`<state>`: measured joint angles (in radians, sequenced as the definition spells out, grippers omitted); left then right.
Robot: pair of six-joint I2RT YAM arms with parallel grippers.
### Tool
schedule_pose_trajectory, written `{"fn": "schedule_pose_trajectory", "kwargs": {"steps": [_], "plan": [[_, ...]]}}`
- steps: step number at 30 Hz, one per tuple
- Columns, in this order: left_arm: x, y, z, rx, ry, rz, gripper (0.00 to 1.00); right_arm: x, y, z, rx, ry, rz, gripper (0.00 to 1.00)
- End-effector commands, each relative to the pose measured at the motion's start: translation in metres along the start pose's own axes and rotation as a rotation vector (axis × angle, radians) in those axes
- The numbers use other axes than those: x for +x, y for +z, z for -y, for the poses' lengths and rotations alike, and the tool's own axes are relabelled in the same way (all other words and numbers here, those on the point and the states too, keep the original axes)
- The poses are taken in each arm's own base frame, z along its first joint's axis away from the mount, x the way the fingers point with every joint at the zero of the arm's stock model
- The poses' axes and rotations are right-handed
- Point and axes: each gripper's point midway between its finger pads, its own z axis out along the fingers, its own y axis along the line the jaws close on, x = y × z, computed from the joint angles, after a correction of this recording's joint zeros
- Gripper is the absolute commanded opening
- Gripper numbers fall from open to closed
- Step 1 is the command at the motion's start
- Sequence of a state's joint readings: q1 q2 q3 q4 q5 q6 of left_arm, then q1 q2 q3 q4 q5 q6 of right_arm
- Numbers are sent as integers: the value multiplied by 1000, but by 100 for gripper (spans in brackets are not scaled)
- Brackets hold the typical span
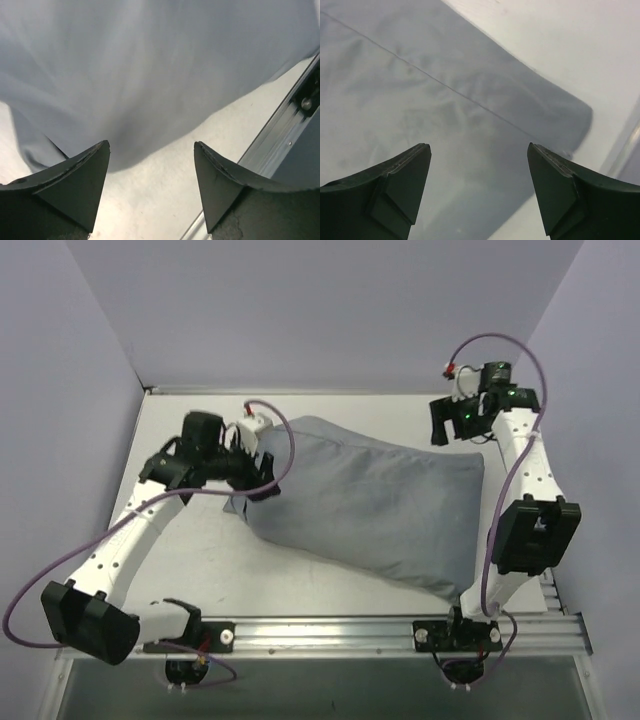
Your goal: Put the pillow into the pillowcase
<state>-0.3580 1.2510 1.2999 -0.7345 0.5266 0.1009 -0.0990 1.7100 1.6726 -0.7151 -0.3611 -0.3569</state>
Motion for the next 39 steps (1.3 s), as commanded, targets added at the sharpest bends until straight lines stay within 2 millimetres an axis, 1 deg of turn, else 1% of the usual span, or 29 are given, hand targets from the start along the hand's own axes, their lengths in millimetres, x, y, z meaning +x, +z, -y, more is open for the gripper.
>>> {"fn": "schedule_pose_trajectory", "kwargs": {"steps": [1, 2, 3, 4, 6, 7, 9, 10, 11, 12, 14, 15, 16, 17, 19, 20, 21, 23, 24, 25, 26, 27, 28, 29, 30, 32, 35, 37, 39], "plan": [[71, 26, -14, -51, -135, -192, 78, 6, 52, -35, -128, -85, -107, 80], [97, 34, -15, -60, -149, -248, 83, 17, 75, -43, -144, -101, -170, 80], [107, 40, -7, -52, -128, -279, 87, 21, 86, -47, -152, -119, -196, 81], [120, 46, -12, -94, -115, -310, 88, 29, 97, -49, -157, -121, -230, 81], [135, 62, -17, -124, -114, -322, 88, 58, 120, -50, -174, -117, -336, 78], [146, 73, -25, -140, -136, -360, 84, 77, 126, -53, -195, -118, -390, 73], [138, 90, -46, -187, -141, -340, 79, 104, 128, -70, -261, -103, -467, 66], [145, 102, -65, -212, -177, -369, 68, 127, 124, -82, -305, -85, -525, 58], [135, 110, -81, -235, -176, -344, 62, 131, 116, -94, -341, -70, -530, 54], [121, 122, -101, -250, -177, -327, 57, 136, 109, -117, -425, -45, -540, 50], [91, 124, -150, -327, -200, -253, 44, 147, 87, -152, -526, 17, -564, 36], [91, 132, -171, -342, -212, -264, 39, 144, 77, -174, -612, 48, -551, 28], [41, 128, -193, -373, -183, -165, 35, 146, 67, -200, -674, 25, -567, 25], [31, 116, -217, -413, -208, -143, 33, 147, 50, -217, -728, 33, -586, 24], [-4, 108, -230, -386, -179, -88, 38, 144, 20, -263, -886, 12, -594, 30], [-12, 102, -231, -374, -164, -77, 47, 139, 3, -274, -932, 14, -586, 34], [-24, 92, -223, -354, -113, -58, 52, 134, -5, -280, -963, 38, -576, 46], [-28, 82, -203, -312, -73, -58, 68, 108, -18, -275, -997, 143, -498, 60], [-42, 68, -185, -297, -41, -22, 72, 98, -18, -269, -988, 195, -477, 63], [-39, 66, -173, -287, -34, -26, 75, 89, -15, -256, -956, 248, -443, 63], [-27, 70, -160, -268, -31, -53, 78, 72, 0, -231, -898, 299, -348, 63], [-28, 73, -135, -240, 6, -54, 84, 70, 8, -219, -830, 440, -363, 60], [-23, 77, -126, -254, 20, -71, 85, 66, 15, -205, -767, 481, -318, 58], [-12, 83, -117, -248, -1, -96, 86, 59, 35, -183, -664, 501, -246, 56], [-7, 94, -103, -230, 3, -115, 88, 64, 41, -180, -629, 545, -253, 51], [4, 104, -104, -284, -36, -147, 92, 63, 56, -174, -570, 565, -246, 42], [18, 118, -115, -348, -60, -184, 92, 71, 79, -186, -556, 638, -313, 29], [17, 129, -124, -365, -62, -188, 91, 85, 93, -202, -560, 674, -376, 26], [13, 142, -128, -359, -48, -194, 90, 84, 104, -218, -585, 650, -365, 27]]}}
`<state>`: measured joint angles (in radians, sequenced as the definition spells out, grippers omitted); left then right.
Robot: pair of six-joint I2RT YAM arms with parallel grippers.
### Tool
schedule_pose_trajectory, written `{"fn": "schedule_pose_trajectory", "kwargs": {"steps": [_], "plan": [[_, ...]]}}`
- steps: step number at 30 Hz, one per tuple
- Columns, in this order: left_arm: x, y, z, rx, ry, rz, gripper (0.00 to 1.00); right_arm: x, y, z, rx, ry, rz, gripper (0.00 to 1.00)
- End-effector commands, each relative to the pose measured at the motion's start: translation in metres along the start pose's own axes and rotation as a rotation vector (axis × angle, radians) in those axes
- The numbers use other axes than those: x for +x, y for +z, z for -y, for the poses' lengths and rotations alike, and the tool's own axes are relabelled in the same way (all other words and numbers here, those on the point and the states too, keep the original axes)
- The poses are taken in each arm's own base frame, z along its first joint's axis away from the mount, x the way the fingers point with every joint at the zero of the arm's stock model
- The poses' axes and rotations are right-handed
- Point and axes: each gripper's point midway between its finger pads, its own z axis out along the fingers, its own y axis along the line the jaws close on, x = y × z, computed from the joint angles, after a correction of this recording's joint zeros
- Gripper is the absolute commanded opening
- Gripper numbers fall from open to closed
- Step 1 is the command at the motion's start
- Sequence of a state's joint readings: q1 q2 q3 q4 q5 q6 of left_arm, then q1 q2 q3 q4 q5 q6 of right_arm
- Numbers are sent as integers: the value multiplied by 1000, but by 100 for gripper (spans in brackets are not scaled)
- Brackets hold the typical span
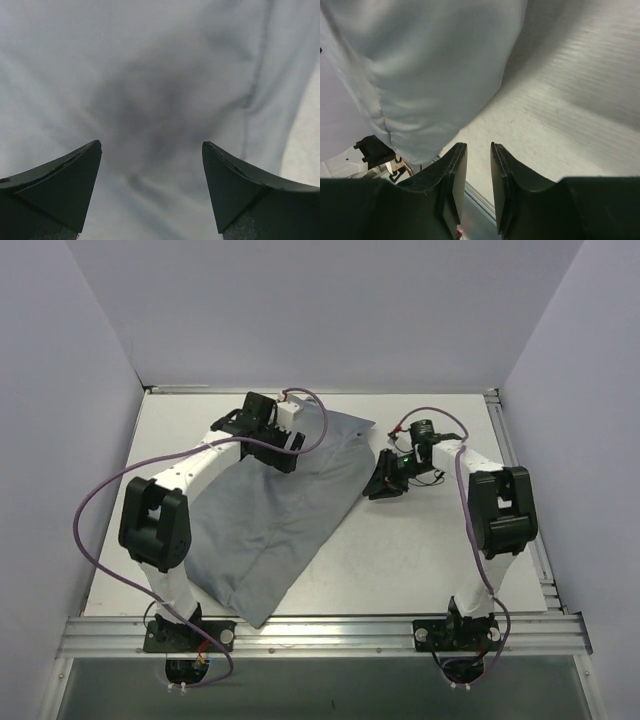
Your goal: Put the pillow into the pillowcase
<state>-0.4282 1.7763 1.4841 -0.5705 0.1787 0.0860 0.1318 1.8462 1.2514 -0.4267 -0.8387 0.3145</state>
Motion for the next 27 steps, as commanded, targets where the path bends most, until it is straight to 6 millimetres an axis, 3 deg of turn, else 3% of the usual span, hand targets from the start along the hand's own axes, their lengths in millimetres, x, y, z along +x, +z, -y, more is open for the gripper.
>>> {"fn": "schedule_pose_trajectory", "kwargs": {"steps": [1, 4, 8, 12, 15, 18, 20, 21, 22, 24, 25, 27], "plan": [[-13, 17, -20, -85, -13, 8, 90, 8, 35, -1, 8, 67, -22, 27], [-10, 32, -32, -170, 42, -15, 85, 2, 53, 3, 18, 63, -6, 28], [-16, 16, -56, -281, 42, 31, 84, -2, 67, 9, 15, 121, -6, 28], [-17, 10, -76, -341, 41, 29, 90, -12, 81, 8, -5, 149, 10, 28], [-9, 30, -66, -262, 56, -15, 91, -18, 95, 6, -26, 160, 8, 30], [3, 60, -42, -136, 91, -71, 87, -23, 107, 1, -62, 141, 27, 31], [24, 80, -15, 15, 72, -138, 64, -25, 115, -1, -84, 152, 30, 31], [24, 81, -5, 59, 69, -153, 51, -21, 119, -5, -93, 147, 20, 31], [25, 82, 13, 127, 80, -161, 27, -22, 124, -5, -103, 139, 25, 30], [14, 71, 47, 239, 113, -130, 2, -18, 131, -13, -137, 160, 18, 29], [8, 61, 66, 299, 131, -111, 0, -22, 135, -20, -168, 145, 35, 29], [-10, 26, 121, 456, 190, -54, 0, -24, 138, -34, -214, 182, 41, 29]]}}
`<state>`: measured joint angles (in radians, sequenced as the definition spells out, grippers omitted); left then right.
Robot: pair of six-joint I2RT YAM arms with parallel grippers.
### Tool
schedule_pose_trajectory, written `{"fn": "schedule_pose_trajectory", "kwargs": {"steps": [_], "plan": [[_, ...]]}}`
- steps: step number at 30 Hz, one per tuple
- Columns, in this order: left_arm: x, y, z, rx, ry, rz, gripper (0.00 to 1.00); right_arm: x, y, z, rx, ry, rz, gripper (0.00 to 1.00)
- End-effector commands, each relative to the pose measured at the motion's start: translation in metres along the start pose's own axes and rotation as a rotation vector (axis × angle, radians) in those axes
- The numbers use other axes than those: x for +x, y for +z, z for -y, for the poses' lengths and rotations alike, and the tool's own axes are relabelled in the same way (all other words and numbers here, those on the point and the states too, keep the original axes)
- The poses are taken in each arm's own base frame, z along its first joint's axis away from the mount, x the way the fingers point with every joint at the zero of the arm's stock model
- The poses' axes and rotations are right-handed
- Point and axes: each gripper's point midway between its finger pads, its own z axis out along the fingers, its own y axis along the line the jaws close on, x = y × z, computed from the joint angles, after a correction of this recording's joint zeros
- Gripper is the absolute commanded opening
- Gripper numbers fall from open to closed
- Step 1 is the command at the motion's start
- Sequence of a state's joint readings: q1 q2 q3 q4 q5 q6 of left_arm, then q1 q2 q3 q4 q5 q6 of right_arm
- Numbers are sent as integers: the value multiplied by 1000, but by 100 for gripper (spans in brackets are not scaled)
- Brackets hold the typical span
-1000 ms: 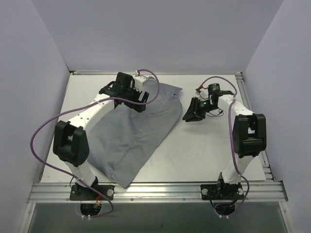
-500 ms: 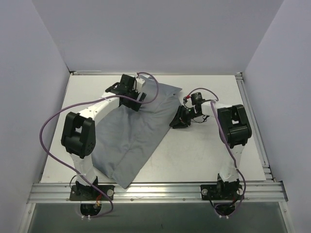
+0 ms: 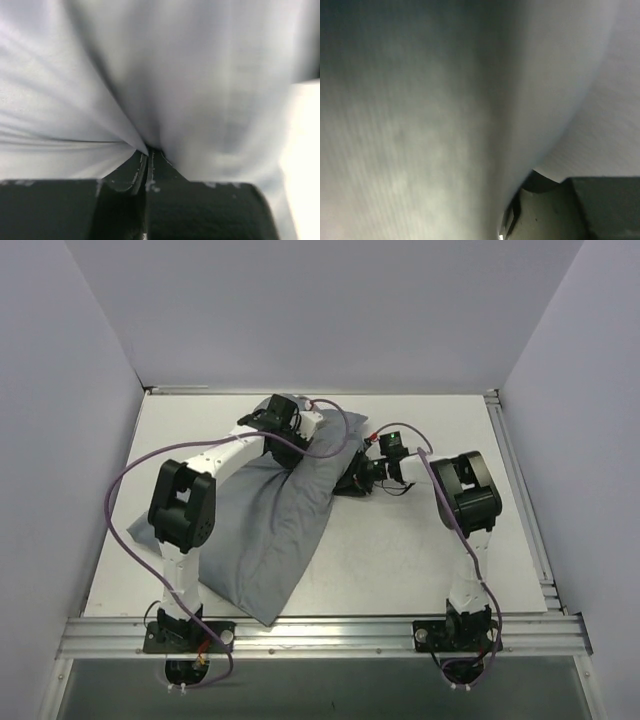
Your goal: Put the pillow into the pillowcase
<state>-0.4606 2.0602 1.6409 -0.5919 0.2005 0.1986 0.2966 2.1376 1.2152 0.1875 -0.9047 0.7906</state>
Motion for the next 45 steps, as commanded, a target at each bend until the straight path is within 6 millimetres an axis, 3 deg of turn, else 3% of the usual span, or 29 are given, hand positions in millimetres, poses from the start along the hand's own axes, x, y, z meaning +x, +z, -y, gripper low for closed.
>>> {"fn": "schedule_pose_trajectory", "kwargs": {"steps": [1, 3, 4, 5, 6, 7, 10, 11, 14, 15, 16, 18, 19, 21, 24, 26, 28, 29, 32, 35, 36, 39, 43, 45], "plan": [[-50, -67, 136, 440, 139, 139, 0, -4, 26, -28, -107, -32, 47, 29], [-59, -98, 179, 574, 178, 180, 0, -8, 26, -49, -178, 36, 66, 29], [-61, -108, 189, 610, 175, 180, 0, -15, 24, -71, -267, -8, 99, 31], [-61, -114, 196, 625, 186, 183, 0, -16, 20, -78, -306, 23, 108, 31], [-54, -115, 199, 631, 186, 160, 0, -16, 16, -89, -352, 82, 107, 32], [-49, -113, 197, 625, 191, 144, 0, -19, 5, -109, -429, 36, 139, 33], [-18, -87, 178, 573, 186, 66, 0, -8, -4, -118, -471, 23, 148, 36], [-1, -70, 169, 546, 170, 12, 0, -3, -6, -114, -466, 20, 125, 38], [23, -41, 131, 444, 158, -50, 0, 13, -17, -72, -376, 21, 95, 40], [30, -30, 117, 411, 143, -51, 0, -3, -36, -50, -345, 40, 143, 40], [31, -26, 92, 369, 98, -42, 0, 7, -45, -21, -249, 20, 133, 40], [37, -11, 58, 283, 59, -60, 0, -12, -82, 13, -125, -6, 218, 45], [41, -5, 41, 253, 61, -64, 0, 2, -92, 41, 8, -59, 161, 50], [36, 1, 19, 157, 86, -50, 0, -1, -112, 46, 103, -118, 172, 54], [21, -1, 15, 125, 101, -16, 0, 9, -124, 37, 197, -168, 146, 63], [3, -10, 21, 115, 120, 28, 1, 5, -123, 20, 209, -239, 160, 64], [-10, -19, 22, 105, 102, 61, 29, 7, -110, 7, 208, -282, 145, 61], [-21, -33, 21, 101, 92, 97, 48, 4, -107, 0, 197, -287, 146, 59], [-45, -69, 30, 116, 64, 190, 59, 1, -87, 6, 170, -221, 127, 46], [-54, -85, 48, 95, 88, 218, 67, -3, -67, 23, 159, -137, 112, 36], [-52, -83, 62, 102, 107, 200, 69, -3, -56, 33, 152, -111, 100, 33], [-46, -65, 74, 85, 115, 153, 71, 3, -43, 45, 122, -31, 73, 26], [-31, -23, 66, 22, 61, 52, 73, 18, -43, 50, 109, -1, 47, 27], [-29, -13, 58, -17, 46, 31, 69, 23, -45, 47, 98, -6, 36, 30]]}}
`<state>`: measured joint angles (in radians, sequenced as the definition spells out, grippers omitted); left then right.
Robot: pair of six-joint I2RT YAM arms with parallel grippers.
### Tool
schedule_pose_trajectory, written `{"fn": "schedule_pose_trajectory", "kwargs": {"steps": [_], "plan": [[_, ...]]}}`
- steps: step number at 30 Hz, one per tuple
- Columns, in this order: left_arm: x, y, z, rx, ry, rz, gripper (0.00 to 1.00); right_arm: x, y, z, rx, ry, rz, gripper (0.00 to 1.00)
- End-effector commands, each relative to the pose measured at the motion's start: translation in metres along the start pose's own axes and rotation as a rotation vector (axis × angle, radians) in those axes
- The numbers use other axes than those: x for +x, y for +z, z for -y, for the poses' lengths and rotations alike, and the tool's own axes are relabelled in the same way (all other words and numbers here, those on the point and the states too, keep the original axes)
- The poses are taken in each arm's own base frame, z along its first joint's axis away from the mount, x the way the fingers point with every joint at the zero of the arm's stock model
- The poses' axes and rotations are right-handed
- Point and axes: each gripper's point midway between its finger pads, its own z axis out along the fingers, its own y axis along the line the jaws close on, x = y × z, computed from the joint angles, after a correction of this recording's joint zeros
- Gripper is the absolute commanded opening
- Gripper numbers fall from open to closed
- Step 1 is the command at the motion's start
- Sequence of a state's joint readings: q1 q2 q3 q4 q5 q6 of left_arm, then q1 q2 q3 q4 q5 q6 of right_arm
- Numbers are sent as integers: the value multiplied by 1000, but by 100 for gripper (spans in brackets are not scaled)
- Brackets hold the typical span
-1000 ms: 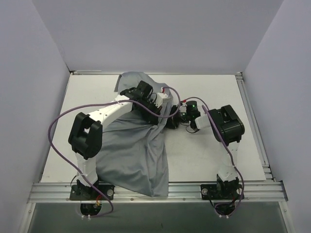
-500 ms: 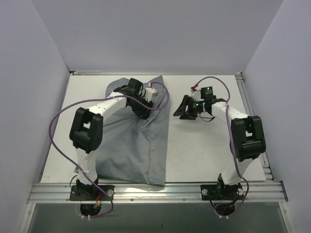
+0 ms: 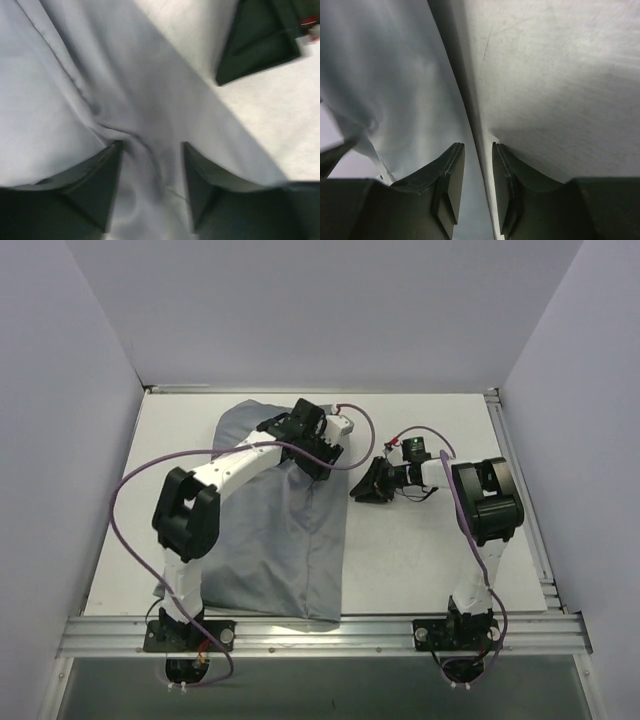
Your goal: Put the pillow into the pillowcase
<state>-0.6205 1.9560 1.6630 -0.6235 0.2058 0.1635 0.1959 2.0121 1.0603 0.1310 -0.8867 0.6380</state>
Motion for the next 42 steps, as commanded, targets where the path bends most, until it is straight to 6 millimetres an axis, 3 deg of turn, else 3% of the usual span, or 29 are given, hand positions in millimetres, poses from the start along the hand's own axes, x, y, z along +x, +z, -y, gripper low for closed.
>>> {"fn": "schedule_pose_trajectory", "kwargs": {"steps": [1, 2, 3, 4, 6, 7, 8, 9, 11, 12, 14, 15, 16, 17, 18, 19, 21, 22, 24, 26, 27, 28, 31, 35, 37, 39, 40, 41, 42], "plan": [[18, 29, -27, -93, -69, -78, 54, 21, 0, 15, 49, 32, -26, 31], [15, 33, -25, -81, -63, -73, 39, 24, 0, 14, 49, 27, -31, 31], [7, 36, -9, -1, -34, -55, 17, 26, 0, 16, 53, 25, -33, 31], [-15, 32, 1, 23, -5, -6, 0, 29, 0, 17, 57, 24, -38, 31], [-45, 25, 71, 193, 139, 67, 0, 28, 2, 19, 64, 29, -37, 31], [-70, 11, 96, 238, 186, 132, 0, 28, 3, 18, 60, 32, -43, 31], [-76, 5, 141, 316, 244, 149, 0, 23, 7, 16, 55, 32, -43, 31], [-81, -3, 166, 404, 265, 169, 0, 22, 9, 14, 49, 41, -46, 31], [-83, -5, 189, 449, 278, 175, 2, 20, 16, 2, 28, 23, -58, 31], [-80, -4, 190, 472, 264, 166, 4, 20, 18, -3, 15, 18, -63, 31], [-67, 0, 184, 501, 237, 134, 12, 21, 24, -19, -43, -3, -67, 32], [-67, -3, 163, 490, 190, 133, 18, 24, 25, -22, -63, 34, -74, 32], [-71, -18, 157, 507, 170, 156, 25, 26, 26, -26, -80, 34, -80, 32], [-65, -23, 142, 493, 132, 149, 38, 26, 24, -31, -100, 24, -77, 32], [-66, -33, 116, 456, 73, 162, 58, 30, 22, -27, -97, 35, -81, 33], [-74, -58, 103, 423, 64, 209, 66, 33, 20, -24, -94, 33, -82, 33], [-57, -70, 63, 295, 23, 194, 86, 39, 12, -17, -89, 54, -75, 34], [-58, -90, 52, 226, 28, 221, 88, 42, 11, -15, -87, 63, -71, 34], [-25, -96, 18, 61, 7, 146, 91, 46, 8, -17, -96, 55, -61, 35], [9, -95, -7, -44, -16, 51, 91, 55, 10, -16, -87, 50, -73, 36], [37, -87, -11, -70, -28, -21, 91, 61, 14, -18, -81, 31, -86, 38], [52, -83, -16, -100, -29, -60, 91, 61, 16, -19, -75, 14, -87, 39], [90, -62, -41, -204, -62, -141, 91, 70, 30, -15, -47, 6, -120, 41], [102, -49, -82, -313, -88, -155, 90, 67, 41, -13, -62, 29, -126, 41], [113, -27, -85, -287, -84, -207, 87, 68, 44, -14, -72, 29, -133, 41], [118, -2, -71, -176, -70, -231, 68, 65, 48, -18, -83, 29, -133, 41], [114, 8, -49, -62, -73, -218, 55, 63, 49, -18, -86, 31, -132, 41], [95, 13, -29, 15, -36, -186, 28, 60, 51, -21, -104, 24, -127, 41], [86, 16, -8, 79, -13, -171, 8, 56, 52, -25, -116, 24, -120, 41]]}}
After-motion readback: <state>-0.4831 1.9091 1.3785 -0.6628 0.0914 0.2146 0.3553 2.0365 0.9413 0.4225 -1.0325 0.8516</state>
